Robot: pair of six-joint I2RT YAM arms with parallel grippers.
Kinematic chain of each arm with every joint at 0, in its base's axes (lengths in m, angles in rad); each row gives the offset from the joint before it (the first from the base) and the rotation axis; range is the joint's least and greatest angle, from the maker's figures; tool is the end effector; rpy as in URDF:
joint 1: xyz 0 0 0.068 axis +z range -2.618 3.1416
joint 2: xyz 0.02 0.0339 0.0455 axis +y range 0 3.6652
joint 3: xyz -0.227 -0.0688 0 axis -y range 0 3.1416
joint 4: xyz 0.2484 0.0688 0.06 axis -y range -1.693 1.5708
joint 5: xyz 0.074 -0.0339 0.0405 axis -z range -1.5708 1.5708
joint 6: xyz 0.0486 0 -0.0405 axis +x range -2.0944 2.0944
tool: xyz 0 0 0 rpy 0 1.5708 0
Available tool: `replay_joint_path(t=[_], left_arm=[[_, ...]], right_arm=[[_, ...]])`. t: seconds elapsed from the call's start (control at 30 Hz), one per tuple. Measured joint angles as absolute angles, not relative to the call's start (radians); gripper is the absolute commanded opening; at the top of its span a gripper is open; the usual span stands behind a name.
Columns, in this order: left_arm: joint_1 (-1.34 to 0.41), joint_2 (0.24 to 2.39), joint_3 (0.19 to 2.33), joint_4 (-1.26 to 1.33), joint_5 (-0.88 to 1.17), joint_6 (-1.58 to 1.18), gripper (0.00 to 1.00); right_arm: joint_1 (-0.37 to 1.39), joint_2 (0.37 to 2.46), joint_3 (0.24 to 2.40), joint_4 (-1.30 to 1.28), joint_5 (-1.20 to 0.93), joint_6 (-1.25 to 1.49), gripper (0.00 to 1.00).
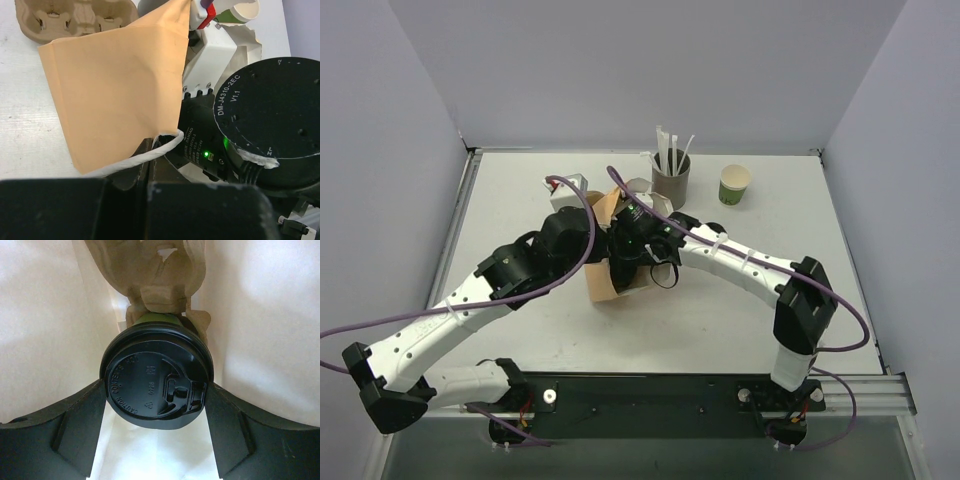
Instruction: Pack the takeout coffee
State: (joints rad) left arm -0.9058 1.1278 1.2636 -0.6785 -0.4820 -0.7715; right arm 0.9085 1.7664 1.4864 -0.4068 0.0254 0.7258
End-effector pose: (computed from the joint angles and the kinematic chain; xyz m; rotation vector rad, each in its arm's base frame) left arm 0.1787 -0.1914 0.3512 -0.1477 2.0833 -0.5289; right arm 0.2557 0.3259 0.2475 -0.2044 2.3892 0.8066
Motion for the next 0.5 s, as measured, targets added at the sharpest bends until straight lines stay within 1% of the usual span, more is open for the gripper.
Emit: replay_joint_path(t=[0.23,0.5], left_arm=[[-0.909,1.125,1.259,-0.682,-0.471,-0.770,0.00],[-0.921,1.020,1.181,-0.697,-0.467,-0.797,0.00]], right_arm=[[0.915,1.754,1.463,-0.386,0.042,0.732,0.50],[0.988,1.752,1.459,-0.394,0.165,0.682,0.49]])
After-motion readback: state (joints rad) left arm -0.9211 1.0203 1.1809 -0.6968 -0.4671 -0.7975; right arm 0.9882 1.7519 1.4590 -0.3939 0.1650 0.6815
